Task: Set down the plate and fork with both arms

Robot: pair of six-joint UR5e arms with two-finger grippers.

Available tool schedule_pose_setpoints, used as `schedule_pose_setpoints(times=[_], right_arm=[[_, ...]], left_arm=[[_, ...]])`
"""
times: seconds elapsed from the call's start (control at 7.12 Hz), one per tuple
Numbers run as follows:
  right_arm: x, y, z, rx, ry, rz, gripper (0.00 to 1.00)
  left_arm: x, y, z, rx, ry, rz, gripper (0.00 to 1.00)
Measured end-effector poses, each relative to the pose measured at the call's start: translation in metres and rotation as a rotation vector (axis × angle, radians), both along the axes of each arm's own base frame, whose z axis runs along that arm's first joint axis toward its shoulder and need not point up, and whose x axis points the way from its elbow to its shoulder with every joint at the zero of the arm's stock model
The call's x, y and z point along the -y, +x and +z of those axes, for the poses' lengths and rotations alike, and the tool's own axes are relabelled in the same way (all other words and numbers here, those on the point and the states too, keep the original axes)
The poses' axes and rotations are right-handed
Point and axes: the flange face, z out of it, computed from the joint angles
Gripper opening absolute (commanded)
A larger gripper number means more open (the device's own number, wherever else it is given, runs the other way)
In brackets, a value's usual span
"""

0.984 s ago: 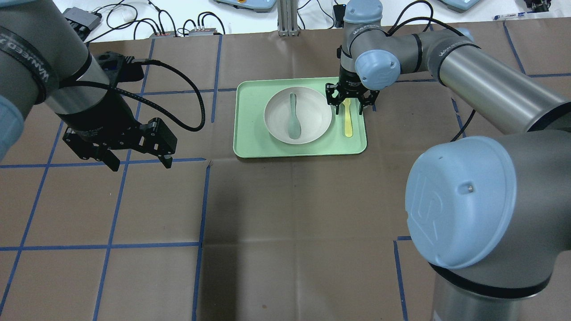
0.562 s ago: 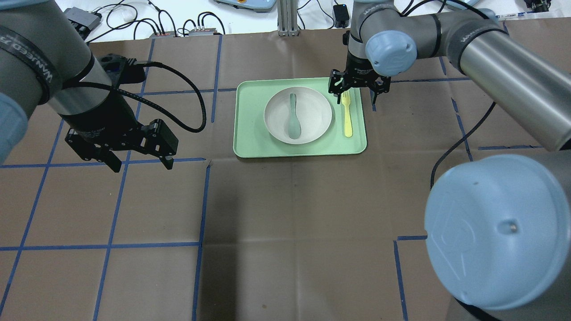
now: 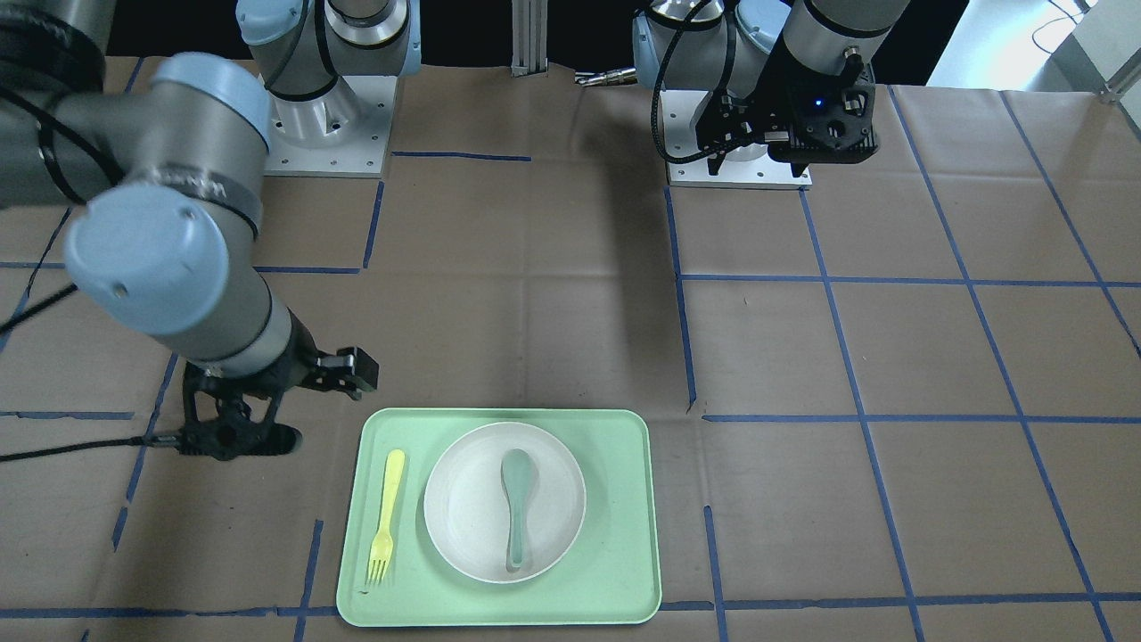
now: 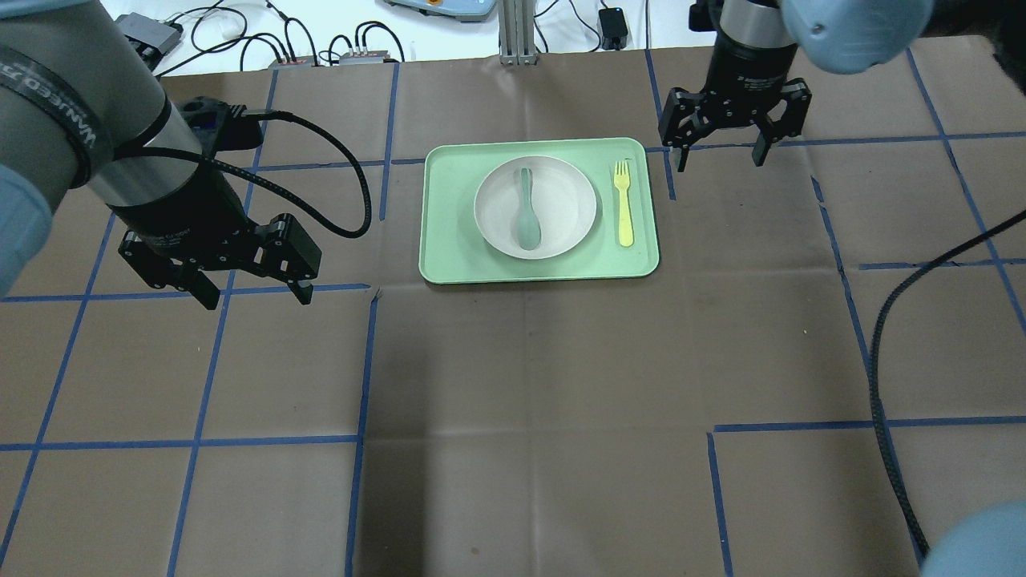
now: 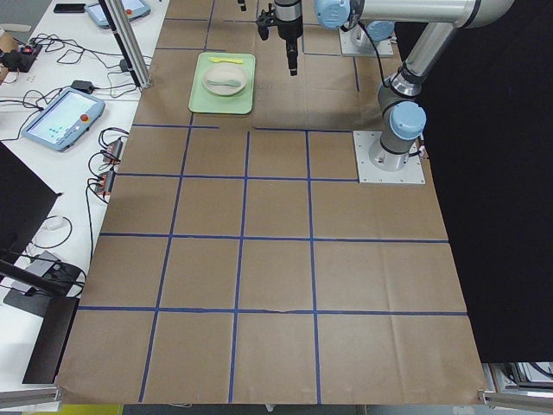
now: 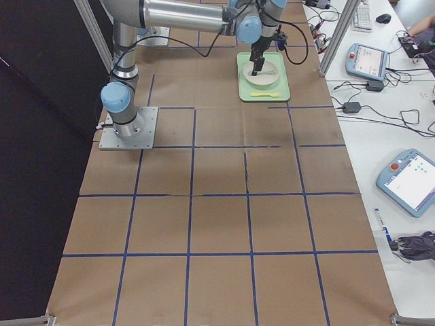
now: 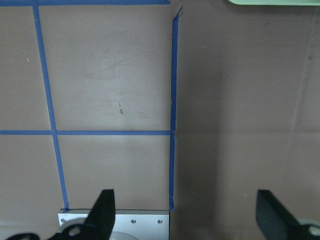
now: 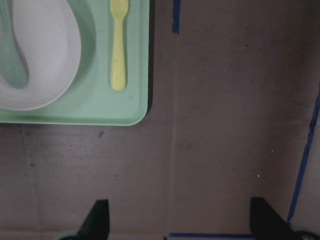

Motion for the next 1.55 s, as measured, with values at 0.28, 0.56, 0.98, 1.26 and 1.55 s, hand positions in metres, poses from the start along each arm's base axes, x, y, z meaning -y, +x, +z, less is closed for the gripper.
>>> schedule_pose_setpoints(times=[0.28,0.56,0.98,1.26,1.55], right_arm=[[-0.064,-0.016,0.032,0.003,-0.028,-0.009,1.0],[-0.118,-0.015,0.055,0.004,-0.075,-0.014,1.0],[-0.139,-0.012,0.052,0.008,-0.081,-0.021,1.0],[-0.125,-0.009,0.05,0.007,-0.068,-0.033,1.0],[-0.116,-0.002,0.052,0.002,-0.057,-0.035,1.0]], left_arm=[[0.0,0.0,0.001,0.003,-0.001,0.001,1.0],[-0.001,0.001,0.002,0.004,-0.002,0.001,1.0],[-0.001,0.002,0.003,0.005,-0.001,0.003,1.0],[-0.005,0.002,0.003,0.005,0.016,0.003,1.0],[-0.007,0.002,0.003,0.005,0.024,0.003,1.0]])
